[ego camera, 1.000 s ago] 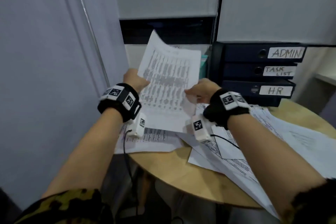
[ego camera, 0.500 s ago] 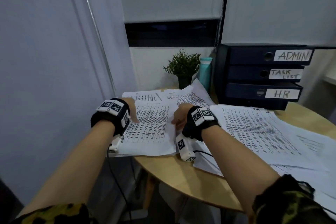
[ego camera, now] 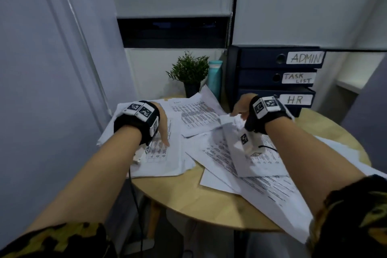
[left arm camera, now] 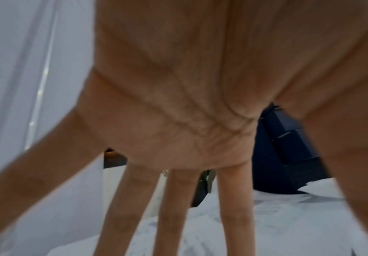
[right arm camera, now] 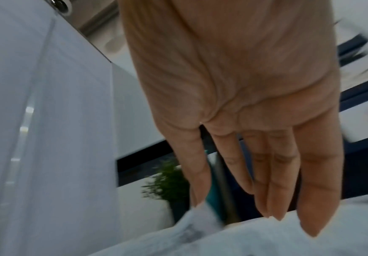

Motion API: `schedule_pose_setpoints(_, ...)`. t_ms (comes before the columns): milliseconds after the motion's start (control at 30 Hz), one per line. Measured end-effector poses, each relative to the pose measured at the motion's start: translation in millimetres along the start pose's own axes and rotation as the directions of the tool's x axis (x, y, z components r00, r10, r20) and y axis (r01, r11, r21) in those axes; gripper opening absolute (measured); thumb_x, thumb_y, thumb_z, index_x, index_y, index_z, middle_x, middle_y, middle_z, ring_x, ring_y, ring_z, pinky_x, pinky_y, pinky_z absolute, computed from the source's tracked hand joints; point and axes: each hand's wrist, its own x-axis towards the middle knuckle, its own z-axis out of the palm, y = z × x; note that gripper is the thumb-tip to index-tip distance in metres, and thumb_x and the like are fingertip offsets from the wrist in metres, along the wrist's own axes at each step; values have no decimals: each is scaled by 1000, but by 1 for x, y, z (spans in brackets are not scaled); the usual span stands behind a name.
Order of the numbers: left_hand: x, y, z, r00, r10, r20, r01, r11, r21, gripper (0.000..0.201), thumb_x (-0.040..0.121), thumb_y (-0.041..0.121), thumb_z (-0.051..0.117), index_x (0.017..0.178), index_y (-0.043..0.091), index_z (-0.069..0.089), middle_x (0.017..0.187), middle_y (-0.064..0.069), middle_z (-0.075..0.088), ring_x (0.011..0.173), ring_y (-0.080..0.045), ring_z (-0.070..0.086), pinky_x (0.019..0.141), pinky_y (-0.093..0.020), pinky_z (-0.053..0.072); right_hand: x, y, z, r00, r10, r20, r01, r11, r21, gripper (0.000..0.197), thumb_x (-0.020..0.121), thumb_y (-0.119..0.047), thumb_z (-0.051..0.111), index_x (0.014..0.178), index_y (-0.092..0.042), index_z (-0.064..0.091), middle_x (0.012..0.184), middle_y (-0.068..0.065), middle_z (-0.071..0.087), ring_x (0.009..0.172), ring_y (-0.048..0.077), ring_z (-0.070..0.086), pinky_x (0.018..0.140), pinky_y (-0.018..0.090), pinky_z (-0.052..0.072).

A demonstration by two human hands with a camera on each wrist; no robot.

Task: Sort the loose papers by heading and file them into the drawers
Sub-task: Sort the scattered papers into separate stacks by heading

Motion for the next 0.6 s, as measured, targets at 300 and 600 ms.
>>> schedule_pose_setpoints(300, 26, 100, -25, 964, 258, -64, -180, 458, -871, 57, 90, 37, 63, 131, 1, 47, 116, -20, 54, 97, -28, 57, 88, -44, 51, -6, 140, -47, 943, 332, -13, -332, 943, -25, 57, 93, -25, 62, 141, -1, 42, 145, 15, 45, 134, 30, 41, 102, 37, 35)
schedule_pose_setpoints(600, 47, 144, -7, 941, 308, 143, 105, 138, -985, 32, 85, 25, 71, 95, 4, 48, 93, -10, 61, 80, -22, 59, 70, -34, 50, -1, 180, -33, 936, 322, 142, -351, 818, 455, 15, 89, -22, 68, 99, -11, 65, 105, 10, 68, 104, 30, 61, 100, 43, 46)
